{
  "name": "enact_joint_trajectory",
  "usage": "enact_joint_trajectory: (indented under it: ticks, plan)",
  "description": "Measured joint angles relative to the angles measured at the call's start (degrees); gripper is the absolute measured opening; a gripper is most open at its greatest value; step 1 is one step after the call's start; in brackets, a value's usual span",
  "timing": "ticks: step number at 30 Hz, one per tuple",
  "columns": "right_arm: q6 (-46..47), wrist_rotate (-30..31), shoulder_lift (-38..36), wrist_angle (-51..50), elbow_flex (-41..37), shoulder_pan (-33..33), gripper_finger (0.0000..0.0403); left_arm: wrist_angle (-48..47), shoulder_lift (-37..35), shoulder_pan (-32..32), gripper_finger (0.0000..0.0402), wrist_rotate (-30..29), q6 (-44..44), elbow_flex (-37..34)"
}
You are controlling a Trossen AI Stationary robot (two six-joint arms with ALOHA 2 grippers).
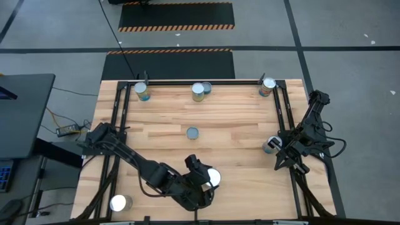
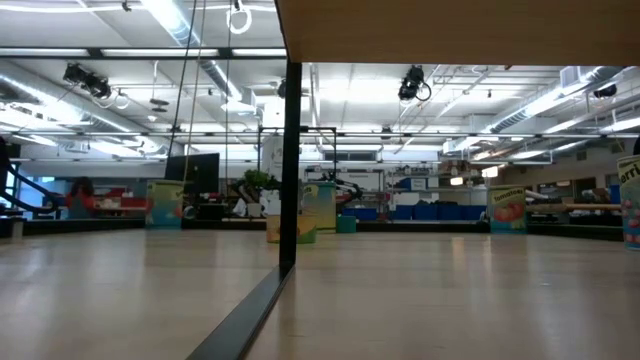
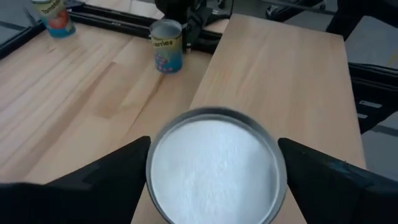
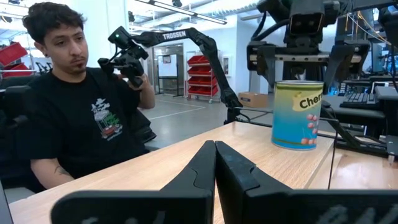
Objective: Pick and place cans onto a shelf
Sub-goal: Put the left canned cherries on the shelf, then put the canned cherries aligned with the other canned cherries on the shelf
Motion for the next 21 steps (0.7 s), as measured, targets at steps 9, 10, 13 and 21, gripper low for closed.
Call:
enact_joint_trajectory:
  ticks: [9, 10, 13, 21]
  plan:
    - [0.0, 0.0, 0.0, 0.0, 0.0, 0.0, 0.0016, -3.0, -0.1, -0.4, 0.0354, -0.1, 3.8, 6.7]
    - [0.0, 0.0, 0.0, 0.0, 0.0, 0.0, 0.0016, -4.0, 0.0, -0.6, 0.0354, -0.5, 4.3, 7.9]
    - [0.0, 0.0, 0.0, 0.0, 0.0, 0.0, 0.0016, -9.1, -0.1, -1.7, 0.0354, -1.1, 5.4, 11.5]
    - [0.0, 0.0, 0.0, 0.0, 0.0, 0.0, 0.0016, -33.3, -0.1, -10.5, 0.0354, -1.0, -3.8, 19.8]
